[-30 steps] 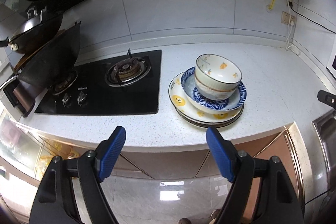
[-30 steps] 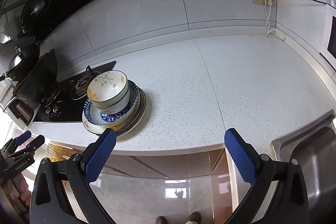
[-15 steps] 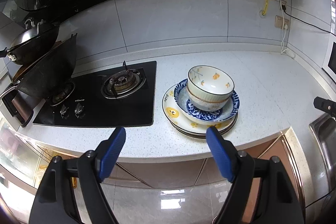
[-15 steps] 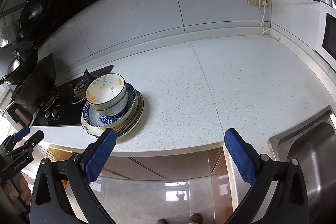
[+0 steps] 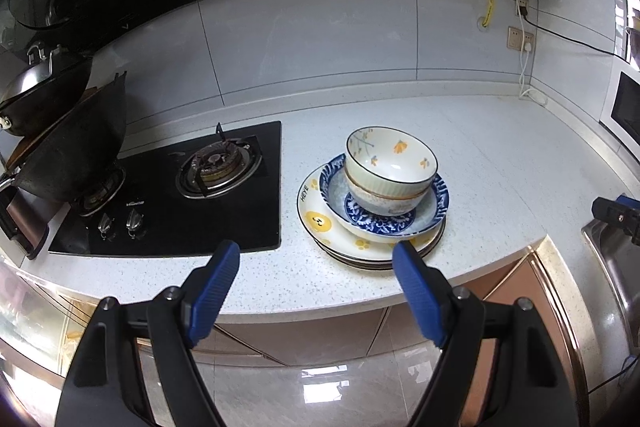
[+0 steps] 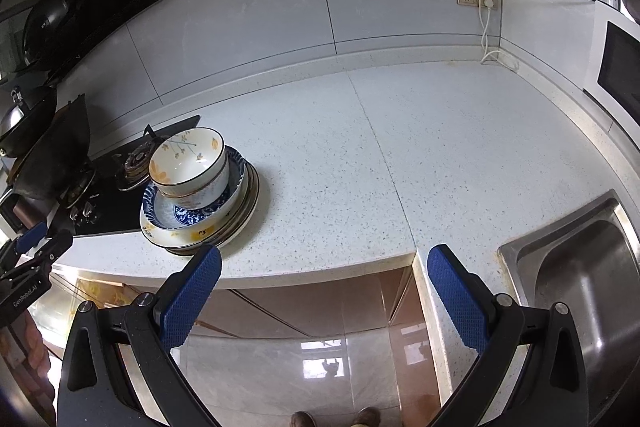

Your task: Organize plates and bowls

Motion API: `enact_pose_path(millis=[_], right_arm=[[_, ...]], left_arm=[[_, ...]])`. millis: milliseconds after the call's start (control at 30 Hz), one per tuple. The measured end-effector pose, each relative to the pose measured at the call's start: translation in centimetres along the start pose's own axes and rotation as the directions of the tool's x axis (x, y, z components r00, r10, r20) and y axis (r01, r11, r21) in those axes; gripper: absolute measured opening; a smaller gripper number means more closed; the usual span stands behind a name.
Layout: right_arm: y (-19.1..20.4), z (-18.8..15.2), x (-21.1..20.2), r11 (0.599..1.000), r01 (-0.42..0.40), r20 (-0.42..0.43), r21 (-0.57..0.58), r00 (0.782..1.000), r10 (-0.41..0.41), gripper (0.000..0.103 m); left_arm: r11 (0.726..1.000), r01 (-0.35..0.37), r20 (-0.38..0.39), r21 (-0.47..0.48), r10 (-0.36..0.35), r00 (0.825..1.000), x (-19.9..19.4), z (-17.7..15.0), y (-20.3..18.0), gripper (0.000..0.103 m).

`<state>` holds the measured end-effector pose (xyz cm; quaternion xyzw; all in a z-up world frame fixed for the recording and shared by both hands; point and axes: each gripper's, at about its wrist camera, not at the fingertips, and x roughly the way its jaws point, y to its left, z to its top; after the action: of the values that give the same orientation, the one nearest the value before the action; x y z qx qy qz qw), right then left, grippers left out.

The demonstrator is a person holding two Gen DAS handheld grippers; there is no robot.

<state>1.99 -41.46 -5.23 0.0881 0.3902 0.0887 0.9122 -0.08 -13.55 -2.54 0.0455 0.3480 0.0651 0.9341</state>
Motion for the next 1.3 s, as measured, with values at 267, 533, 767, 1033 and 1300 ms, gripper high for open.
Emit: enact_pose_path(millis=[267,533,767,1033,1300], right_arm=[[0.2,0.4,0.1,0.999,-0.013,-0.005,-0.032,1.0,0.013,0.102],[0.4,1.6,-1.3,0.998,-0.011,0.041,-0.055,0.999,0.014,0.102],[0.1,1.8,-2.0,0.998,-0.019,0.071,-0.056,0.997,0.023,0.102],[-0.2,1.7,-2.6,0.999,-0.016,0.097,-0.049,0.995,0.021,0.102],[-0.4,1.5,-2.3,0.999,0.008,0.079,-0.049,0.997,-0.004,0.102]], left_arm=[[0.998,-0.01,-0.014,-0.056,0.009,1.0,0.1,0.0,0.4,0.079],[0.994,-0.023,0.065,-0.107,0.03,0.997,-2.4,0.8,1.0,0.079],[0.978,0.051,0.099,-0.2,-0.032,0.995,-3.5,1.0,2.3,0.079],[0.978,0.073,0.111,-0.193,-0.052,0.992,-4.5,1.3,2.0,0.079],[0.982,0.058,0.116,-0.181,-0.037,0.993,-5.0,1.4,2.0,0.098]])
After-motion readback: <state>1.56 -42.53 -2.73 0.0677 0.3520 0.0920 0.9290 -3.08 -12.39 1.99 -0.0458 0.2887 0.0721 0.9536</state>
